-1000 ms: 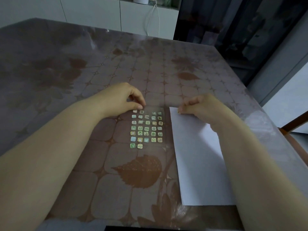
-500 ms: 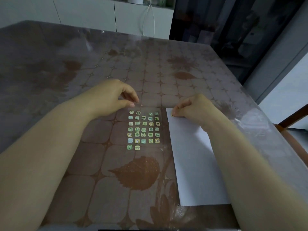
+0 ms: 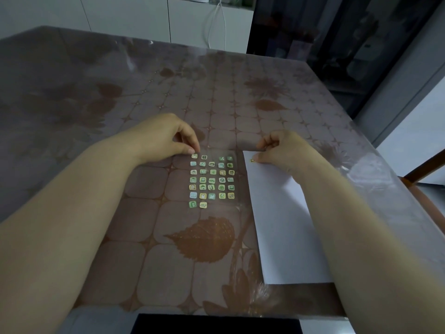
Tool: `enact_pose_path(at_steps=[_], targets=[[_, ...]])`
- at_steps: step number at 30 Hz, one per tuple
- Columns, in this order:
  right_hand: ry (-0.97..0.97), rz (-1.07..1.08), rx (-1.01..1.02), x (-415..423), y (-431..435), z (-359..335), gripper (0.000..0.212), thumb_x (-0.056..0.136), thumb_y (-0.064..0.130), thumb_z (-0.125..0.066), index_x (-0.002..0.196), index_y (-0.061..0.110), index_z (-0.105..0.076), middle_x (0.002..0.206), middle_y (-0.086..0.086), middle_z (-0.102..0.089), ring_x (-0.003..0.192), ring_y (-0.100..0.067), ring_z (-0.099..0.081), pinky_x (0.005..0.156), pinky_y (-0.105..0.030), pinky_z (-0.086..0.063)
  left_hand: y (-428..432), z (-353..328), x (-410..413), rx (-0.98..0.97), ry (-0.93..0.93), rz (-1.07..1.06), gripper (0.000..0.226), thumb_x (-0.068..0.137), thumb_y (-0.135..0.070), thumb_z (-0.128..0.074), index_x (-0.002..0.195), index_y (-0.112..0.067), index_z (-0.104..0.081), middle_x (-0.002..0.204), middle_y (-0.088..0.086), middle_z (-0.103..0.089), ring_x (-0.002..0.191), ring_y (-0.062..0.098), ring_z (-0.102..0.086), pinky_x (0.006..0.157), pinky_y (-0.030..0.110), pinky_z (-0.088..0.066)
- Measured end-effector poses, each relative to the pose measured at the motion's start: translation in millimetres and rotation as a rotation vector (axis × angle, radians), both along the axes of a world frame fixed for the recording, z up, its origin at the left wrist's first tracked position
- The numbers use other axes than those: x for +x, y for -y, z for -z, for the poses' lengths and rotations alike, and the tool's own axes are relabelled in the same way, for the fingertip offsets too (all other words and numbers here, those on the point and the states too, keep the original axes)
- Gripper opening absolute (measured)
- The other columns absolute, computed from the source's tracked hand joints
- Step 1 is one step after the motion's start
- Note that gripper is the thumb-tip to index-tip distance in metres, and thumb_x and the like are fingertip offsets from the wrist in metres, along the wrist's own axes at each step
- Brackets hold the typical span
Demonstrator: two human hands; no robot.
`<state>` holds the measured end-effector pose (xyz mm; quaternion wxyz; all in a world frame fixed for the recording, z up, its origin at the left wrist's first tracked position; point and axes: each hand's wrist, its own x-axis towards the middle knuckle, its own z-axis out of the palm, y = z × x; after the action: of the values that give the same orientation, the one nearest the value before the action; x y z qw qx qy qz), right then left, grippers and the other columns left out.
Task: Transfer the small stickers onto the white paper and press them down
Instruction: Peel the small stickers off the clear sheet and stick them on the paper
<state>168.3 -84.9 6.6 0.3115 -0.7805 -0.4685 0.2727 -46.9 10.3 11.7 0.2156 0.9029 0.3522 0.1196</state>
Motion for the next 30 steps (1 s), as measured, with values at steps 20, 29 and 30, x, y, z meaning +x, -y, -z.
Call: enact_pose_path(at_steps=[20, 29, 30], targets=[[0.411, -0.357, 0.337, -69.3, -19.0, 21.5, 0.017, 0.085, 0.026, -0.061, 0.098, 0.022, -0.071, 0.090, 0.004, -0.055, 0.084, -0.014, -0.055, 0.079, -0.031, -0.047, -4.2, 1.3, -1.1, -0.023, -0.015, -0.012, 0.010, 0.072, -0.013, -0.071, 0.078, -0.020, -0.069, 0.081, 0.004, -0.070, 0.074, 0.012, -0.060, 0.075, 0.029, -0.047], [0.255, -0.316, 0.270, -72.0, -25.3, 23.3, 0.011, 0.080, 0.027, -0.067, 0.089, 0.023, -0.072, 0.080, 0.008, -0.058, 0.078, -0.012, -0.053, 0.070, -0.027, -0.042, -4.1, 3.3, 0.6, -0.043, -0.023, -0.011, 0.009, 0.072, -0.013, -0.071, 0.079, -0.018, -0.067, 0.081, 0.004, -0.067, 0.067, 0.005, -0.053, 0.063, 0.017, -0.039], [0.251, -0.308, 0.266, -73.0, -25.7, 23.1, 0.011, 0.080, 0.027, -0.067, 0.089, 0.023, -0.072, 0.079, 0.008, -0.058, 0.079, -0.013, -0.054, 0.072, -0.029, -0.044, -4.0, 3.2, 0.6, -0.037, -0.025, -0.009, 0.009, 0.072, -0.013, -0.071, 0.079, -0.018, -0.067, 0.079, 0.003, -0.066, 0.066, 0.004, -0.052, 0.062, 0.015, -0.038]])
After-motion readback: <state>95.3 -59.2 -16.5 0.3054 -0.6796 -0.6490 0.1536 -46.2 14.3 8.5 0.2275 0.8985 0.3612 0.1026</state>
